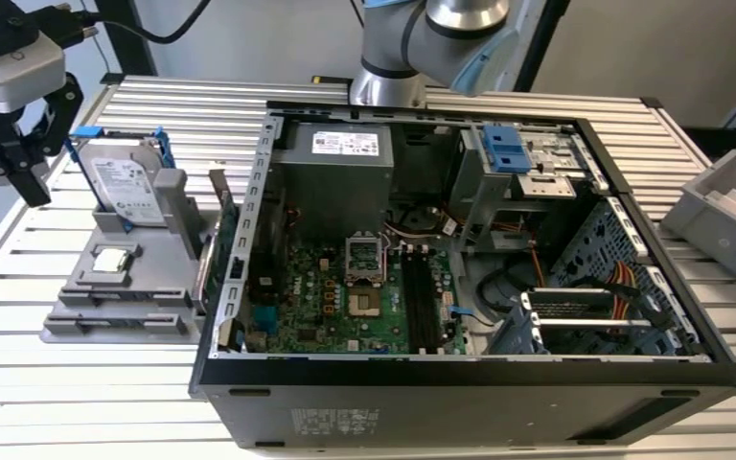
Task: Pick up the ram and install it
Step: 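Pick up the ram and move it above insertion slot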
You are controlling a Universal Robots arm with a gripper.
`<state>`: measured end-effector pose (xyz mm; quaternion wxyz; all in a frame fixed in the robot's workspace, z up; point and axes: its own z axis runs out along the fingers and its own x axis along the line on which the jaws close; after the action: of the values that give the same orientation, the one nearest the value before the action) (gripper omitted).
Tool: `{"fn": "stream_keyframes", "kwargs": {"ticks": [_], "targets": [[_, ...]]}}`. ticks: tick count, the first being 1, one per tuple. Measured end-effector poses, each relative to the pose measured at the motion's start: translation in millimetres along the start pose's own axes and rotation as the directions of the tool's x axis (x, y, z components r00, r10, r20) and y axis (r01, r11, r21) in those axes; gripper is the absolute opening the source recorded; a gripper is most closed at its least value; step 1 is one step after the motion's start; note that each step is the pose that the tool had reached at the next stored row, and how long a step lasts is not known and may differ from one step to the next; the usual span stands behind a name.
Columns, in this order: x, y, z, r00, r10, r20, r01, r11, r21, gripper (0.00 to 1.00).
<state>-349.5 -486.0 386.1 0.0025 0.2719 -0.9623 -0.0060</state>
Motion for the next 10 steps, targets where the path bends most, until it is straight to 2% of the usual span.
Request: {"fn": "stream_keyframes", "kwargs": {"ticks": [4, 10], "targets": [[0.0, 0.1, 0.1, 0.9985, -0.054, -0.0006, 0.054, 0.9985, 0.0001, 0.0], [-0.1, 0.2, 0.0, 0.991, -0.134, -0.0018, 0.134, 0.991, 0.0003, 0.0]]}}
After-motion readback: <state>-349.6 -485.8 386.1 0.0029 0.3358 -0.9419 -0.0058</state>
